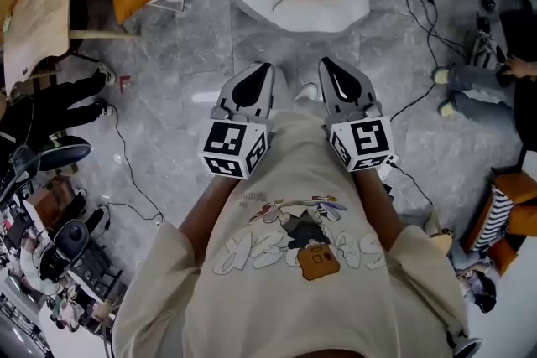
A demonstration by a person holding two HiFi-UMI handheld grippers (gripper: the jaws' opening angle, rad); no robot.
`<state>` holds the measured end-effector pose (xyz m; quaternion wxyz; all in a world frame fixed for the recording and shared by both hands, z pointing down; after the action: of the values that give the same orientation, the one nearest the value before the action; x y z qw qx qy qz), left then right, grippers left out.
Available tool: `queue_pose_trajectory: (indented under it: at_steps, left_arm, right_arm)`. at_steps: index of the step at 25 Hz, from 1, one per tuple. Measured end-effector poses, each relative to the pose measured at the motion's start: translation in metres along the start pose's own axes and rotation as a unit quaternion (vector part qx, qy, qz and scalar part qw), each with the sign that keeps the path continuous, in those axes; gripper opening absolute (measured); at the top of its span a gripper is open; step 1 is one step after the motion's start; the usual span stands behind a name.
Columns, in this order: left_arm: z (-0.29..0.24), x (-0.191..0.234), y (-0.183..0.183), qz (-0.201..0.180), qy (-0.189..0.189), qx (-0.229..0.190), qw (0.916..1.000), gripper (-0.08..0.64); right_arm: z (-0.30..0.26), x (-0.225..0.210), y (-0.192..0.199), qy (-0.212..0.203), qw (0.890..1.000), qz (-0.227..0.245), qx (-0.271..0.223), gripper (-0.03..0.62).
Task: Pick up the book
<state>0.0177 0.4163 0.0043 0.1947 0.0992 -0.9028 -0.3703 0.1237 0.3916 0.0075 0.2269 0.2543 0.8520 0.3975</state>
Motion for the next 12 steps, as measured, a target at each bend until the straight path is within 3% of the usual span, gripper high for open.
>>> queue_pose_trajectory:
  at_steps: [4,12]
  left_arm:
    - [-0.025,-0.003,-0.011,-0.013,0.016,0.023,0.9995,0.006]
    - [-0.082,0.058,-0.050,0.017,0.035,0.039,0.9985,0.006]
  right_arm:
    - [-0.017,-0.014,-0.005,-0.007,1.000,-0.013,0.012,0.025]
    - [-0.087,-0.050,-0.033,0.011,0.998,-0.040,0.042,0.025]
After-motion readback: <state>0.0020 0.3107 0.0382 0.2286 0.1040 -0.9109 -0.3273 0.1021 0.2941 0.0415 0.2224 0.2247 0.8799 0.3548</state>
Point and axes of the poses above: the fingertips, and each gripper's own axes: z backward along the fingers, x to its left, y out of its underside, the point moved 1 cm from there along z, backward along the fingers, and after that the axes turned 13 degrees about x, right-handed, at the moved point
